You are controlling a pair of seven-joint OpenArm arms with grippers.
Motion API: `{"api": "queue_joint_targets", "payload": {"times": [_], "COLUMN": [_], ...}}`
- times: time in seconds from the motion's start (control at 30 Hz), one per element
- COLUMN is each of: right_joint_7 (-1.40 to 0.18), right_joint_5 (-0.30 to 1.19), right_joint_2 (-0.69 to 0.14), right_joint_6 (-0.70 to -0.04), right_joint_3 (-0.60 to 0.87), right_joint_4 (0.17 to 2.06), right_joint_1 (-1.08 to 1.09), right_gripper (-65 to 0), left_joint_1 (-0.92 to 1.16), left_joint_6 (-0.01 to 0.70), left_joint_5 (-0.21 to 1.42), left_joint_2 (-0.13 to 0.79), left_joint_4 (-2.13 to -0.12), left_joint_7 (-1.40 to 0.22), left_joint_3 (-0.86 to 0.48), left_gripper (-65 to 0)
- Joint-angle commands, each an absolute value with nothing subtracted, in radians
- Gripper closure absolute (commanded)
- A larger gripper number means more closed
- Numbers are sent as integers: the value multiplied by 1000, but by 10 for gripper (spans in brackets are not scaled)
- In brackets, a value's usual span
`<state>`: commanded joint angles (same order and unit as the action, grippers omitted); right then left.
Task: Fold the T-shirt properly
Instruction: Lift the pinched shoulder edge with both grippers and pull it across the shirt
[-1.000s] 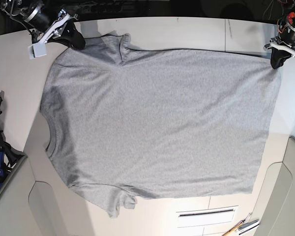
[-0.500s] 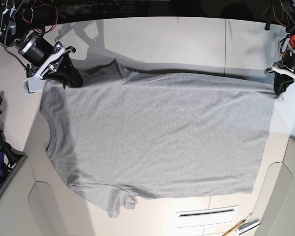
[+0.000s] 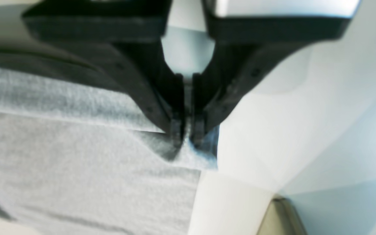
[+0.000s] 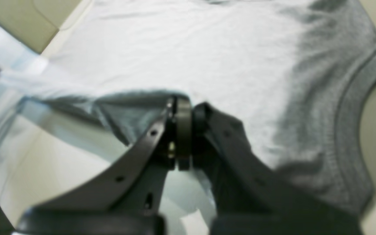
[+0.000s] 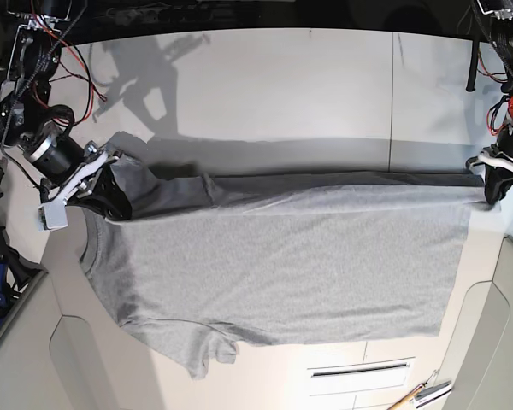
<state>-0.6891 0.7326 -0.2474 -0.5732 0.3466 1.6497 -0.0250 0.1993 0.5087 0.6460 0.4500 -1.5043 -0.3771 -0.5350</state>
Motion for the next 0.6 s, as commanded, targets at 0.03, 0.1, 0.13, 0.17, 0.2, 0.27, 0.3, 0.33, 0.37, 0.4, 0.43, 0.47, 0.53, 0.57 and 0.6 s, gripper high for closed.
{"api": "queue_joint_targets", "payload": {"times": [0.03, 0.1, 0.13, 0.17, 0.2, 0.27, 0.3, 0.33, 0.37, 0.4, 0.43, 0.47, 0.53, 0.57, 0.6], "right_joint_7": [-690, -690, -690, -690, -690, -690, -690, -689, -688, -683, -672, -654, -628, -625, -625], "right_joint_5": [733, 733, 733, 733, 733, 733, 732, 718, 693, 671, 649, 630, 594, 580, 574], "right_joint_2": [-247, -246, -246, -246, -246, -246, -246, -246, -246, -246, -245, -245, -242, -239, -235], "right_joint_6": [-574, -574, -574, -574, -574, -577, -577, -577, -576, -576, -575, -574, -572, -571, -572], "right_joint_3": [347, 347, 347, 345, 344, 333, 324, 315, 303, 294, 288, 285, 285, 285, 285], "right_joint_4": [1610, 1546, 1523, 1504, 1488, 1468, 1467, 1467, 1467, 1466, 1466, 1465, 1465, 1465, 1463], "right_joint_1": [-1, 42, 59, 73, 83, 97, 97, 96, 96, 96, 96, 96, 96, 96, 97], "right_gripper": [0, 0, 0, 0, 0, 0, 0, 0, 0, 0, 0, 0, 0, 0, 0], "left_joint_1": [178, 140, 121, 103, 86, 49, 32, 15, 0, -12, -24, -36, -51, -53, -53], "left_joint_6": [509, 509, 509, 509, 509, 509, 509, 509, 509, 509, 509, 509, 509, 509, 509], "left_joint_5": [648, 669, 669, 668, 663, 644, 630, 619, 609, 609, 609, 609, 609, 609, 609], "left_joint_2": [451, 463, 469, 475, 479, 480, 480, 480, 480, 480, 480, 480, 480, 480, 480], "left_joint_4": [-1475, -1426, -1405, -1384, -1362, -1318, -1295, -1270, -1244, -1220, -1198, -1179, -1154, -1148, -1146], "left_joint_7": [-377, -373, -372, -371, -369, -362, -353, -344, -332, -323, -317, -317, -317, -316, -311], "left_joint_3": [-535, -523, -510, -494, -477, -447, -433, -420, -409, -400, -392, -385, -373, -367, -362], "left_gripper": [0, 0, 0, 0, 0, 0, 0, 0, 0, 0, 0, 0, 0, 0, 0]}}
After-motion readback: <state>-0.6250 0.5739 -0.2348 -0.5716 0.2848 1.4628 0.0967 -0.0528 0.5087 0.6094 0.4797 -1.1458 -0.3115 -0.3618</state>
